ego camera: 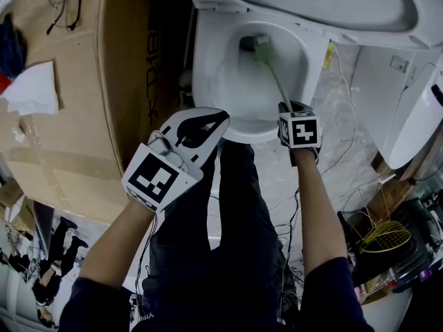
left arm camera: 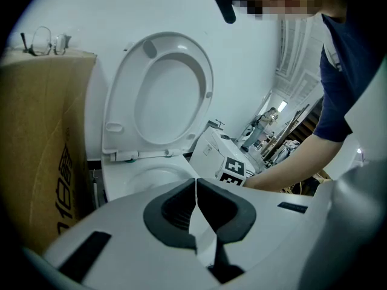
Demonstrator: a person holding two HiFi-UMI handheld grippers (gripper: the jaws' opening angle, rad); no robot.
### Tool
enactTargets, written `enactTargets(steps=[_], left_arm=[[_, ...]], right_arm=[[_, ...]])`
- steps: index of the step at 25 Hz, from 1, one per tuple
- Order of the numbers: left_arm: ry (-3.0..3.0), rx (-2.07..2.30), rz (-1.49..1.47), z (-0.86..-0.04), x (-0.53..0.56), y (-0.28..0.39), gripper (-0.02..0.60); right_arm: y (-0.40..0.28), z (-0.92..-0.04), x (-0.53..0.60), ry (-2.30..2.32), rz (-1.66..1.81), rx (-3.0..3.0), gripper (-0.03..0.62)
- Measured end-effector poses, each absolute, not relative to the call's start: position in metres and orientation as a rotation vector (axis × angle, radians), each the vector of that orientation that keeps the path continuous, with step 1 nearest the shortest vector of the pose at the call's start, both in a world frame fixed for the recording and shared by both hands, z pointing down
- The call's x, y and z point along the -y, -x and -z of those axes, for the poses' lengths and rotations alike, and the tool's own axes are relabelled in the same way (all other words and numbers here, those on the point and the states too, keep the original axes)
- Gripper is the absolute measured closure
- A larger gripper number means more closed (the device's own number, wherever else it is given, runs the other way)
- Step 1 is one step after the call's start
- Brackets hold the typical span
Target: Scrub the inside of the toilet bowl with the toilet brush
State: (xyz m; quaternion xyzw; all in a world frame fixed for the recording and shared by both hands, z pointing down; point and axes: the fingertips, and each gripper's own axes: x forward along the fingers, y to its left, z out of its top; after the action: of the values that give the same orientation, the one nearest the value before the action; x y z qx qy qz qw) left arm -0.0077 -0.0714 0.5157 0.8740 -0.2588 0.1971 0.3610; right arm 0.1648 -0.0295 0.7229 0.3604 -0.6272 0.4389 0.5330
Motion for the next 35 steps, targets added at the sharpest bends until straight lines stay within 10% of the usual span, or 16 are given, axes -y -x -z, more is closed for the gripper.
enactTargets(steps=[35], left_arm=[[-2.308,0.643,-0.527,-0.496,0.035,-0.006,0.546]], right_arm=[[-0.133,-0.703,-0.057,-0.8,-1.152,1.565,0.542]])
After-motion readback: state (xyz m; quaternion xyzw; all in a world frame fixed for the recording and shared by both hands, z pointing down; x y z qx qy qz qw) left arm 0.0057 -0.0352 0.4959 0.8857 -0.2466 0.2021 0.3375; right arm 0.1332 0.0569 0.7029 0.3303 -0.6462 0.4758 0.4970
